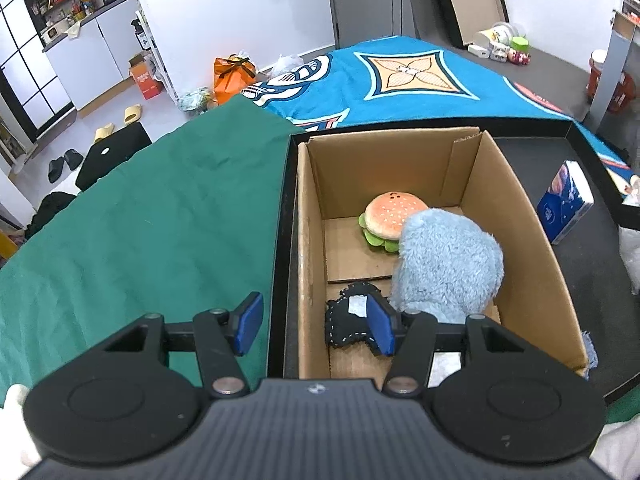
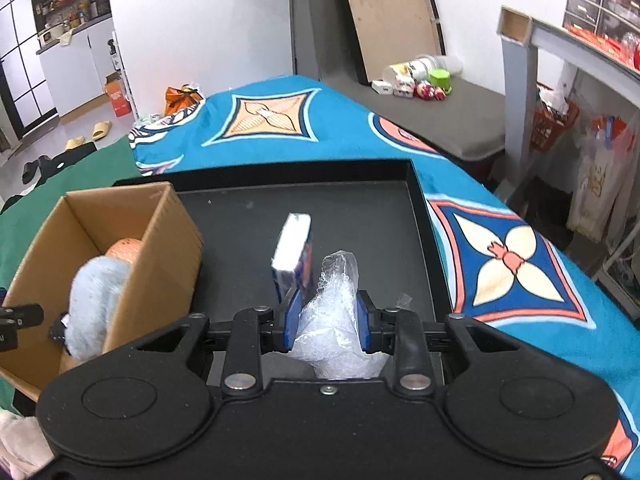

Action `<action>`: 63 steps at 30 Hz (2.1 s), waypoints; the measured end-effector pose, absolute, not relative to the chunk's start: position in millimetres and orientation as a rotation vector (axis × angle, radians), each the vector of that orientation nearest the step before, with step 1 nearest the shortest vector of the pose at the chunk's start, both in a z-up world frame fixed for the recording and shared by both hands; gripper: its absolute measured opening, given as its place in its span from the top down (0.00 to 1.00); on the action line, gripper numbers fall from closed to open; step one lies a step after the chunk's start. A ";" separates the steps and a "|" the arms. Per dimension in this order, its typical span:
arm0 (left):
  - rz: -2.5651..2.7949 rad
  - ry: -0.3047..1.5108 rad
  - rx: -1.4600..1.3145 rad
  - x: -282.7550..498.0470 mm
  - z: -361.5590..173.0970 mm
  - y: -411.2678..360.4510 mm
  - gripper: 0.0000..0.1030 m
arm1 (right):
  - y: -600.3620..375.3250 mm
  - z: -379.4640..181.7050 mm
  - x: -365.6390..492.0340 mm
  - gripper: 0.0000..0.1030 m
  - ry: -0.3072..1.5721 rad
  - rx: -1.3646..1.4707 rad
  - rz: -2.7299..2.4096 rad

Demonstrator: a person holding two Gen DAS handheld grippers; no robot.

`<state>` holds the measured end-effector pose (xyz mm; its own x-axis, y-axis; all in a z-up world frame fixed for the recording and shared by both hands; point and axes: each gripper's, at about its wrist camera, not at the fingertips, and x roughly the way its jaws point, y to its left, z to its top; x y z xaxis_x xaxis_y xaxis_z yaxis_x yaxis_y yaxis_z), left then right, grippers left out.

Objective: Organize soft objects
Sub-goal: 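Lift the plastic bag with the right gripper and carry it over the box, then open the right gripper to drop the plastic bag into the box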

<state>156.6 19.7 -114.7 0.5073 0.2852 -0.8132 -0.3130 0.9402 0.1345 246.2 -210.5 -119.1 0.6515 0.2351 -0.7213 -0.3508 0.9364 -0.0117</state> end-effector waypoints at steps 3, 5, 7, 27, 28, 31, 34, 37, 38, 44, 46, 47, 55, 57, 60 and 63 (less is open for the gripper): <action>0.356 0.967 -0.033 154.0 -114.5 21.3 0.47 | -204.5 -113.6 244.9 0.73 0.778 -0.156 0.344; 0.350 0.973 -0.054 152.3 -115.3 24.9 0.48 | -199.6 -109.7 242.5 0.73 0.764 -0.163 0.354; 0.352 0.979 -0.073 152.0 -116.5 28.5 0.50 | -195.1 -106.2 240.8 0.72 0.748 -0.173 0.365; 0.315 0.991 -0.166 149.5 -122.6 42.9 0.91 | -156.8 -73.6 227.6 0.72 0.615 -0.202 0.468; 0.314 0.991 -0.171 149.3 -122.6 43.5 0.92 | -154.4 -72.5 227.2 0.72 0.613 -0.203 0.475; 0.314 0.989 -0.184 148.7 -122.5 44.1 0.93 | -146.3 -68.4 225.0 0.72 0.603 -0.203 0.503; 0.315 0.987 -0.209 147.0 -122.3 46.1 0.93 | -135.8 -64.8 220.5 0.72 0.589 -0.210 0.547; 0.309 0.983 -0.224 145.0 -121.7 47.8 0.93 | -124.2 -63.3 216.1 0.72 0.583 -0.219 0.578; 0.308 0.983 -0.227 144.6 -121.5 48.1 0.93 | -120.6 -63.1 214.3 0.72 0.582 -0.221 0.587; 0.297 0.982 -0.250 143.0 -121.6 52.2 0.93 | -98.3 -61.7 210.0 0.72 0.586 -0.231 0.635; 0.293 0.982 -0.257 142.7 -121.8 53.0 0.93 | -91.1 -59.7 208.5 0.72 0.586 -0.228 0.654; 0.291 0.982 -0.259 142.4 -122.1 53.6 0.93 | -87.7 -58.6 208.0 0.72 0.584 -0.225 0.662; 0.285 0.985 -0.273 142.0 -123.0 57.1 0.92 | -64.8 -48.7 200.8 0.35 0.571 -0.183 0.768; 0.287 0.984 -0.268 142.1 -122.5 56.0 0.92 | -68.3 -48.9 200.3 0.31 0.570 -0.164 0.769; 0.288 0.983 -0.265 142.2 -122.2 54.5 0.92 | -76.0 -54.3 203.6 0.31 0.599 -0.156 0.744; 0.286 0.981 -0.252 141.8 -121.0 52.0 0.92 | -85.3 -62.2 205.1 0.31 0.631 -0.162 0.701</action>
